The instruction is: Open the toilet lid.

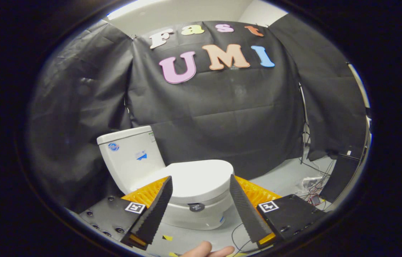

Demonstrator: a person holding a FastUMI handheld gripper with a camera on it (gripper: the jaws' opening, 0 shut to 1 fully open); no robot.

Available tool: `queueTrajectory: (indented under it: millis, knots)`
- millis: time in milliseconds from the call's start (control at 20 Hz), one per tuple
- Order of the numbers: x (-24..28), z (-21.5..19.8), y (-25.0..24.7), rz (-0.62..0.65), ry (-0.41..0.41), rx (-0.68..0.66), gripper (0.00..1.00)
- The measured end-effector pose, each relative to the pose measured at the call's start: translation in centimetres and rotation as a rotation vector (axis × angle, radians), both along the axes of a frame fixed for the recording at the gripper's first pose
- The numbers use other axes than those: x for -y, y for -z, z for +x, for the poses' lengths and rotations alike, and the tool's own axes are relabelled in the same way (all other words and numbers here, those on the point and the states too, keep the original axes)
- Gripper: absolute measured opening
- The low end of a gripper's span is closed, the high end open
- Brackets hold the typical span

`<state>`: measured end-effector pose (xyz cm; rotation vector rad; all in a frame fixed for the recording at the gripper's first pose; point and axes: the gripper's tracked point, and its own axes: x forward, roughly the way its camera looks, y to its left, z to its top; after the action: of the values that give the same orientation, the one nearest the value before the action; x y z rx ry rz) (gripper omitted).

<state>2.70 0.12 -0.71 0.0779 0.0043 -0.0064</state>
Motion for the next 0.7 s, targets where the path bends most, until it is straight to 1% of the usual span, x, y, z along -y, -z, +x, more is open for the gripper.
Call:
queueTrajectory:
  millis: [200, 350, 450, 600, 700]
  knots:
    - [-0.5, 1.7, 2.3, 0.088, -0.011, -0.028, 0.99]
    - [-0.7, 3.1, 6.7, 0.191, -0.017, -0.104, 0.99]
    - [-1.3, 4.0, 9.7, 0.325, -0.040, -0.169, 0.99]
    - [-2.5, 5.0, 14.1, 0.480, -0.042, -0.271, 0.98]
    - [-3.2, 5.9, 14.4, 0.569, -0.043, -0.282, 0.97]
